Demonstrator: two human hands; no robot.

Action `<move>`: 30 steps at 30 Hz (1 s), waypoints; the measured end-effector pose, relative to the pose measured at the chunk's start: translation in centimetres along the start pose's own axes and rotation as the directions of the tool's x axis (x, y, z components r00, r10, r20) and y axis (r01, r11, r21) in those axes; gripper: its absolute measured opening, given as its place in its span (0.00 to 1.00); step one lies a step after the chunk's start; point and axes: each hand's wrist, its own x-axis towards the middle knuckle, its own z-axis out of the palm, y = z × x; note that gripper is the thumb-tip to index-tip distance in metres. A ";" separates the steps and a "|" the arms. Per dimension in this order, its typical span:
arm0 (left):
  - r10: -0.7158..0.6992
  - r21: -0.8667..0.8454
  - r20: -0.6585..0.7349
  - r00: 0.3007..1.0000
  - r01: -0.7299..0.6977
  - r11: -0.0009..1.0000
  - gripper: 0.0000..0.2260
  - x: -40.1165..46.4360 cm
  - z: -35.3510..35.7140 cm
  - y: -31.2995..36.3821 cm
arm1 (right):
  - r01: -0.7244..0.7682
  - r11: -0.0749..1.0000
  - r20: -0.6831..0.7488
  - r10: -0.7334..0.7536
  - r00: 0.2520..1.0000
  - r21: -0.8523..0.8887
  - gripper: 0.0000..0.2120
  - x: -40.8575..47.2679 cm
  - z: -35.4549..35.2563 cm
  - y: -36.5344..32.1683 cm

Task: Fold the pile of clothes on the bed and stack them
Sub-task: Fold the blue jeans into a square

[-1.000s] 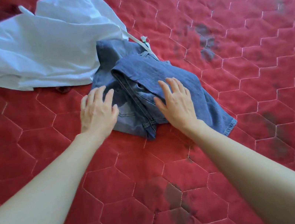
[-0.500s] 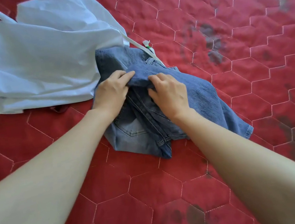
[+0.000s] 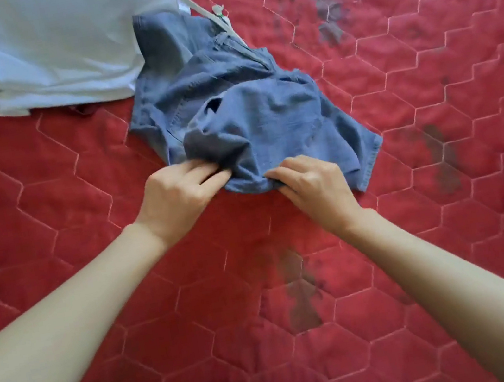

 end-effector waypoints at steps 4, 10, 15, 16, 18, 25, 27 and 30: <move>0.013 0.000 0.196 0.981 -0.014 1.000 0.07 -7.5 -0.2 7.8 | 0.049 0.999 0.172 -0.046 0.984 -0.010 0.08 -11.1 1.7 -3.0; -0.199 0.086 0.518 0.832 0.181 0.980 0.20 -15.8 -0.5 12.9 | -0.147 0.988 0.167 0.139 0.976 0.041 0.19 -20.7 2.8 -5.2; -0.408 0.143 0.489 0.771 0.391 0.909 0.25 -12.8 -0.3 11.3 | -0.264 0.964 0.089 0.262 0.961 0.016 0.23 -18.3 2.5 -5.1; -0.433 0.136 0.463 0.773 0.421 0.897 0.26 -11.4 -0.1 10.6 | -0.285 0.958 0.068 0.283 0.957 0.028 0.24 -16.8 2.5 -4.9; -0.484 0.108 0.411 0.773 0.485 0.868 0.27 -8.0 0.3 9.0 | -0.339 0.939 0.033 0.338 0.941 0.048 0.26 -12.9 2.4 -4.1; -0.409 0.024 0.361 0.838 0.430 0.902 0.27 4.6 3.7 2.3 | -0.577 0.815 0.019 0.577 0.817 0.050 0.30 1.6 2.3 1.5; -0.345 0.007 0.384 0.857 0.370 0.929 0.27 7.8 5.6 0.9 | -0.656 0.751 0.015 0.657 0.754 0.069 0.29 4.3 2.7 4.0; -0.242 0.031 0.462 0.853 0.257 0.966 0.27 11.8 9.0 -0.7 | -0.787 0.614 0.058 0.785 0.616 0.059 0.28 6.3 4.0 7.4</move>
